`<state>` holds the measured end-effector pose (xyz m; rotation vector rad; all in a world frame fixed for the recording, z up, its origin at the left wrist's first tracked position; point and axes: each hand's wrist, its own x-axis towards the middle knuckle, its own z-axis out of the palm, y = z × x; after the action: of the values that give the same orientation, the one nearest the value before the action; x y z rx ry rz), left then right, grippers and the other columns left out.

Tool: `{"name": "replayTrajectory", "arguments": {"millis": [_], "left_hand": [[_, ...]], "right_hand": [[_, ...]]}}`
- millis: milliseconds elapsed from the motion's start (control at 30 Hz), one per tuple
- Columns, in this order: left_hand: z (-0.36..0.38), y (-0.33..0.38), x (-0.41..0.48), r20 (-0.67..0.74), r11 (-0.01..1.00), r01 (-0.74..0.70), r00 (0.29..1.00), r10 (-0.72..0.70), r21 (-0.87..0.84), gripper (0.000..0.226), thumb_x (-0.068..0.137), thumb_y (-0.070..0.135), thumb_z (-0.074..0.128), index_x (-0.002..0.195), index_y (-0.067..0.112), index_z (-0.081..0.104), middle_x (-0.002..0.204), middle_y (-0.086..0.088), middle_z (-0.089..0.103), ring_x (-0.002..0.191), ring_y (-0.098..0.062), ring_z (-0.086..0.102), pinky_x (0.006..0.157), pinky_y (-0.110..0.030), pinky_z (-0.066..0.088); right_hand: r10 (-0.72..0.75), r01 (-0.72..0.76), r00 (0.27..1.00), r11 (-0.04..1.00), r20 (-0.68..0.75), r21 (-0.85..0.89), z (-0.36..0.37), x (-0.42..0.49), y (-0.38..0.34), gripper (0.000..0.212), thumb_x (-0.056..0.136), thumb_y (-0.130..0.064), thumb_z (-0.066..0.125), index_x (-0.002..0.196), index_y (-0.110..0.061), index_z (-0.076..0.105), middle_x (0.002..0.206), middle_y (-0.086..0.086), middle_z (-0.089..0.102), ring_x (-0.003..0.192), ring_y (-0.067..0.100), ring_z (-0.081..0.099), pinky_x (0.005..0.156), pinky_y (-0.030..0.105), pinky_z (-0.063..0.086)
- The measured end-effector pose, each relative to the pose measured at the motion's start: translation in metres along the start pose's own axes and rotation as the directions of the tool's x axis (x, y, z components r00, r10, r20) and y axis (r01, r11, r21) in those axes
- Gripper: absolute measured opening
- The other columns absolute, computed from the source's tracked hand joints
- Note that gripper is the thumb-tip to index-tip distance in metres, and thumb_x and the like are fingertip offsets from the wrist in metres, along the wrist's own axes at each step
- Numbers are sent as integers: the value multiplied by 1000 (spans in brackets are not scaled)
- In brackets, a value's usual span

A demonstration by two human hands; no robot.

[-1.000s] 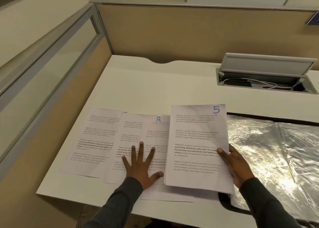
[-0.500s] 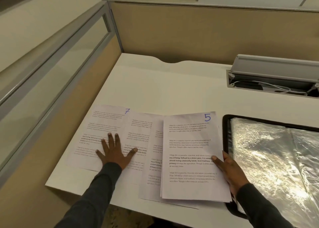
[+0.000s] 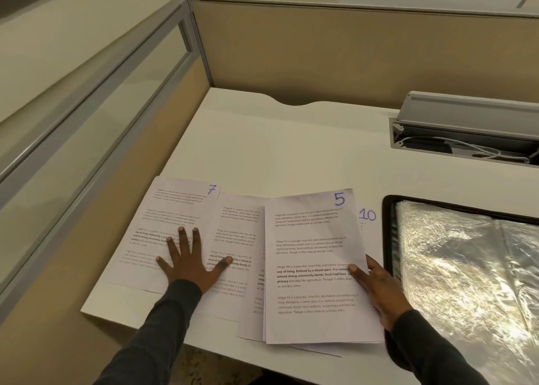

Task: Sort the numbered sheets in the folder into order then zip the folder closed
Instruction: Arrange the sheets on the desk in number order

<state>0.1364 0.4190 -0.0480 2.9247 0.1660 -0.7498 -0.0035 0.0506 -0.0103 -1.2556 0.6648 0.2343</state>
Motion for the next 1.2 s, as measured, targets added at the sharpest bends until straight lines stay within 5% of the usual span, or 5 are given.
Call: {"name": "replayTrajectory", "arguments": {"millis": [333, 467, 567, 800, 1200], "left_hand": [[-5, -2, -6, -32, 1000, 9, 999, -8, 17, 120, 63, 96, 19, 148, 26, -29, 157, -5, -35, 147, -35, -22, 114, -64, -3], [-19, 36, -29, -254, 926, -168, 964, 82, -339, 89, 81, 72, 41, 149, 17, 31, 156, -12, 30, 143, -30, 29, 116, -48, 28], [-33, 74, -50, -150, 706, -174, 984, 98, -686, 44, 83, 55, 65, 106, 18, 62, 104, -1, 66, 98, -19, 63, 78, -26, 52], [-33, 96, -42, 10, 650, -16, 999, 36, -760, 30, 87, 25, 74, 70, 8, 55, 76, -12, 68, 69, -26, 62, 64, -37, 57], [-44, 66, -23, -25, 756, 1, 999, -23, -654, 30, 98, 17, 56, 69, 9, 53, 71, -5, 60, 67, -19, 54, 59, -25, 41]], "right_hand": [[8, -9, 999, 1000, 46, 23, 15, 8, 3, 33, 98, -21, 60, 130, -23, 57, 115, 9, 75, 102, 34, 73, 90, 55, 58], [21, -23, 999, 999, 50, 44, 19, 12, 3, 35, 96, -23, 62, 131, -25, 56, 118, 11, 73, 104, 36, 72, 93, 60, 55], [14, -18, 998, 998, 61, 56, 21, 14, 4, 37, 94, -24, 64, 131, -24, 57, 119, 11, 73, 105, 37, 71, 93, 61, 54], [-15, 11, 998, 998, 63, 57, 23, 19, 3, 46, 88, -29, 73, 131, -24, 58, 121, 8, 73, 108, 34, 71, 96, 59, 54], [-17, 17, 1000, 999, 17, 41, 11, 30, 6, 37, 96, -26, 64, 132, -24, 57, 121, 8, 72, 106, 33, 71, 94, 58, 55]]}}
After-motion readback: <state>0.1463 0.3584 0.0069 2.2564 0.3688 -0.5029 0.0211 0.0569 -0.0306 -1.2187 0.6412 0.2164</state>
